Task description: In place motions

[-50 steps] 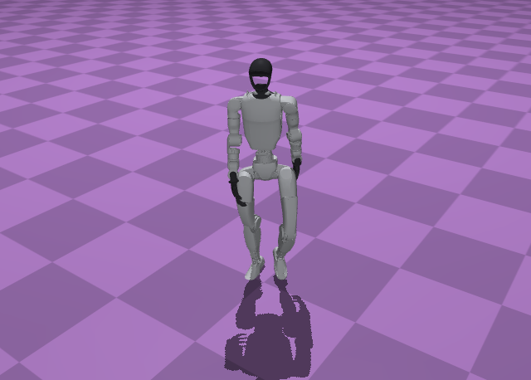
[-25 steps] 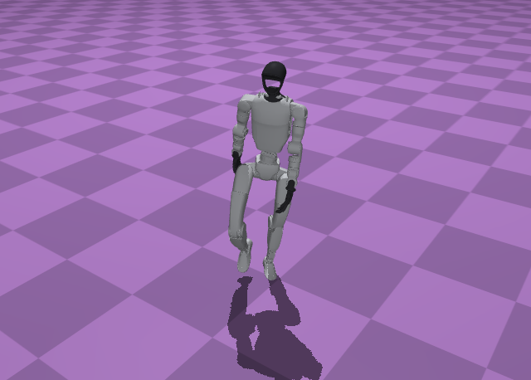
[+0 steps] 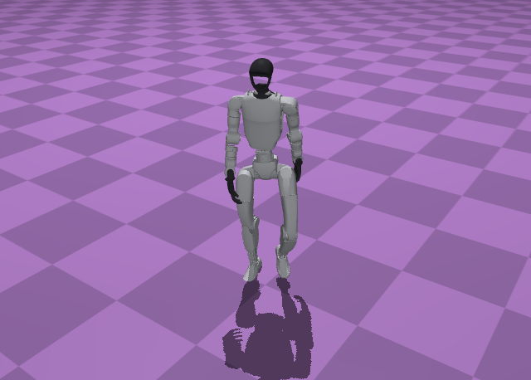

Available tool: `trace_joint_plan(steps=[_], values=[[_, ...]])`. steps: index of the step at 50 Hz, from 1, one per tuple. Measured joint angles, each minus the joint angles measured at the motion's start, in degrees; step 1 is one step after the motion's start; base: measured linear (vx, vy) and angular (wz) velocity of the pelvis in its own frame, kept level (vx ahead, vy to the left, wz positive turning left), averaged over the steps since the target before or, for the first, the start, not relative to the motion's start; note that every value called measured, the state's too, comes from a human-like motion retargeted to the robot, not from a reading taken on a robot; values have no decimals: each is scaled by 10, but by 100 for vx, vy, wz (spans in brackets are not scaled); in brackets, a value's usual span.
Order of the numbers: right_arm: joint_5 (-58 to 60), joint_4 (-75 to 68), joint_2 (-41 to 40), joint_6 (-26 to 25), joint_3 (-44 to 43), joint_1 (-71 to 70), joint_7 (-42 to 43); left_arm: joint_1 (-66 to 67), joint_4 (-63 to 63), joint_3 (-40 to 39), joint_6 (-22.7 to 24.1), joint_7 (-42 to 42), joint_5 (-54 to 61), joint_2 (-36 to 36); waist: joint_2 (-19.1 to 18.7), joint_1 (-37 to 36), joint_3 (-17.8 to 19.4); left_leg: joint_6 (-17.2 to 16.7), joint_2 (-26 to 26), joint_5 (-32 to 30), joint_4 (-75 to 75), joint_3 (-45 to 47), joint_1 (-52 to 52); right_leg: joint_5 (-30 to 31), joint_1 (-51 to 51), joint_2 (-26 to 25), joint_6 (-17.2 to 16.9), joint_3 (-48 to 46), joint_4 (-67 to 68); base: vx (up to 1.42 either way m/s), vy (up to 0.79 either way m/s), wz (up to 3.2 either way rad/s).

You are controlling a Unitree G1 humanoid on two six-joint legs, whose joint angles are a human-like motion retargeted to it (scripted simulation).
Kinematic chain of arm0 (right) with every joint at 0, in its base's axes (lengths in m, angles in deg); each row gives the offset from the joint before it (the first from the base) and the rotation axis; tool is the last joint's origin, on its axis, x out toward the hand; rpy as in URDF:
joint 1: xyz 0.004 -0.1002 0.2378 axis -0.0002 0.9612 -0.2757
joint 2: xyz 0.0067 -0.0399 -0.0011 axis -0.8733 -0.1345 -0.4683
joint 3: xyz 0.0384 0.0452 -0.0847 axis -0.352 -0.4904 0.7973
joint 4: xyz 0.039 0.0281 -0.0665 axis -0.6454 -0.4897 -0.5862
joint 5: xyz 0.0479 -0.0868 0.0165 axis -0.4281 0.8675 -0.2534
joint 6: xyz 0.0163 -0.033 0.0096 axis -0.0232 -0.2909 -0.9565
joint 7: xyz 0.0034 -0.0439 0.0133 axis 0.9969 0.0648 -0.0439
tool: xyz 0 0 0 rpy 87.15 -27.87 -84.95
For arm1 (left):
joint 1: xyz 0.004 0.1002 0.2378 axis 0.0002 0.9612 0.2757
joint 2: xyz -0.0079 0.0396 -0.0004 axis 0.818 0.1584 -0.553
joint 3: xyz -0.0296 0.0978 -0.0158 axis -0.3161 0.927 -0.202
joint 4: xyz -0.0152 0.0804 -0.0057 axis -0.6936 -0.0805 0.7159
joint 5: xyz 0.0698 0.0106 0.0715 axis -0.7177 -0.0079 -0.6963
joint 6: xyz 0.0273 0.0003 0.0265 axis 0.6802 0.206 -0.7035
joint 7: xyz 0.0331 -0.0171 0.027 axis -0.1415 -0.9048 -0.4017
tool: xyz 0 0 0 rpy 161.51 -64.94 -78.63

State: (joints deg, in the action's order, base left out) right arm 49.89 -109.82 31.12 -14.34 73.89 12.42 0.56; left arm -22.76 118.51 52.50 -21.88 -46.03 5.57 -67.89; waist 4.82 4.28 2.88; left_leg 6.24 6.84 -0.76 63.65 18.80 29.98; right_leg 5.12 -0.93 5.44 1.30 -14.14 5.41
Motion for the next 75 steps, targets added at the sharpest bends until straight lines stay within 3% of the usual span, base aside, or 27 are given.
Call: trace_joint_plan(steps=[4,8,15,18,20,22,25,28,30,35,40,42,43,45,48,50,54,59,63,67,73,75], values=[[0,12,0,17,19,-37,7,34,0,-26,1,9,6,-4,3,-5,-11,-6,-8,15,39,-15,29,0,-2,1,5,5,1,1,6,-6],[5,12,0,19,15,-31,0,32,0,-28,-2,7,15,-4,0,7,-25,-10,-14,15,-10,-17,-11,-5,3,0,4,-7,-2,10,-1,37],[11,-34,7,17,-19,68,6,-41,-3,28,15,15,27,-5,-18,36,-59,-59,-69,-34,-331,-49,-200,-34,2,-19,4,-24,22,18,-9,32],[18,-63,19,12,-43,130,8,-87,-16,65,24,27,32,-13,-46,48,-67,-64,-68,70,-489,-39,-291,-52,-11,-47,7,-38,64,22,-13,15],[32,-85,34,4,-62,166,7,-126,-27,89,24,22,33,-22,-74,75,-80,-49,-64,98,-560,-50,-306,-37,-44,-54,8,-72,121,8,-11,49],[40,-108,47,-8,-80,186,9,-180,-40,104,19,6,31,-26,-98,83,-78,-48,-49,93,-588,-55,-290,35,-128,-35,0,-80,253,-22,-9,-14],[14,-146,65,-14,-110,200,22,-259,-77,125,28,-12,32,-28,-103,91,-41,-45,-43,80,-603,-55,-278,132,-255,-22,5,-37,433,-37,-3,-7],[-19,-160,77,-29,-128,234,24,-320,-114,162,25,-47,35,-8,-114,113,-29,-32,-47,73,-610,-70,-264,73,-335,22,31,-59,554,-18,-1,35],[-27,-160,83,-50,-137,260,27,-333,-140,157,24,-42,5,-12,-119,125,-24,-28,-44,69,-613,-80,-264,61,-363,21,28,-58,588,-2,1,27],[-31,-160,85,-57,-156,307,53,-329,-159,168,59,-24,30,-17,-125,122,-42,-31,-38,67,-624,-75,-267,63,-355,-9,-2,-28,549,6,3,-10],[-40,-160,81,-56,-149,299,52,-271,-157,153,49,-43,6,-23,-112,96,-53,-49,-43,80,-626,-47,-298,77,-226,-36,-4,4,367,5,12,-38],[-45,-160,77,-57,-130,284,59,-230,-143,146,50,-31,4,-26,-103,89,-60,-58,-46,94,-600,-42,-303,47,-152,-46,-41,18,254,6,18,-9],[-48,-160,75,-56,-120,274,65,-206,-134,139,50,-26,3,-28,-99,87,-63,-58,-47,100,-577,-39,-299,2,-116,-46,-51,12,206,4,19,-9],[-57,-160,65,-55,-89,247,79,-157,-113,122,48,-18,2,-28,-77,74,-69,-53,-54,82,-500,-22,-276,-50,-60,-29,-28,-24,117,5,15,-23],[-58,-160,46,-45,-46,157,83,-114,-73,79,38,-1,2,-17,-35,58,-61,-24,-29,-56,-259,3,-155,-24,-45,8,-36,-4,58,-28,11,-25],[-46,-156,33,-27,-43,76,66,-101,-36,50,38,14,11,-13,-31,36,-22,4,-22,-80,-113,-33,-61,-8,-39,5,-42,19,47,-50,8,-56],[-41,-41,3,-22,-34,-20,15,-60,0,27,13,6,29,-1,-3,-23,36,19,30,-3,113,13,77,15,-25,8,-16,23,28,-30,5,-96],[-49,63,-19,4,-28,-79,-3,16,0,-9,4,10,-3,-5,17,-71,24,10,28,33,222,20,219,19,-40,22,-8,39,23,0,2,-62],[-46,85,-23,11,-29,-107,-12,34,0,-29,-2,0,9,-5,17,-74,17,11,28,40,212,22,222,19,-37,22,-7,33,18,7,-2,8],[-52,71,-21,15,-31,-97,-10,15,0,-22,2,1,20,2,5,-54,3,6,6,28,118,2,135,15,-20,14,-13,14,2,16,-6,56],[-25,20,-11,15,-31,5,2,-42,-3,35,21,15,27,1,-14,-5,-54,-45,-66,-20,-209,-41,-99,-16,-16,7,-24,-13,10,33,-15,54],[-9,-3,-4,13,-41,57,5,-71,-6,68,29,27,30,0,-35,18,-63,-81,-71,-8,-373,-56,-202,-36,-16,-15,-17,-27,36,41,-27,73]])
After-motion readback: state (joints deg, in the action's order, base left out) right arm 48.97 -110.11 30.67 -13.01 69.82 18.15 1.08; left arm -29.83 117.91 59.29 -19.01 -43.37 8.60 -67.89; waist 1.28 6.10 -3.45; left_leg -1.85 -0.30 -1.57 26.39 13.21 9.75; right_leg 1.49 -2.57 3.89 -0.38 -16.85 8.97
